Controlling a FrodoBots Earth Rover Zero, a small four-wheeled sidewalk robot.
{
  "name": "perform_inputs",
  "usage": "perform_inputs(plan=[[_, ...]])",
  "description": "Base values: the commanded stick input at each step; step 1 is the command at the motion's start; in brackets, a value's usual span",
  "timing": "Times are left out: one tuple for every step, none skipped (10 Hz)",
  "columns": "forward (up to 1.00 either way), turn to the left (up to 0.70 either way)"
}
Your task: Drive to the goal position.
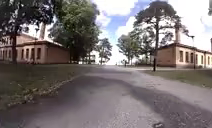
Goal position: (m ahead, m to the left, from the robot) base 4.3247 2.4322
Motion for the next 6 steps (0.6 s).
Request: perform_inputs(plan=[[0.70, 0.00], [0.70, 0.00], [0.70, 0.00], [0.70, 0.00], [0.70, 0.00], [0.70, 0.00]])
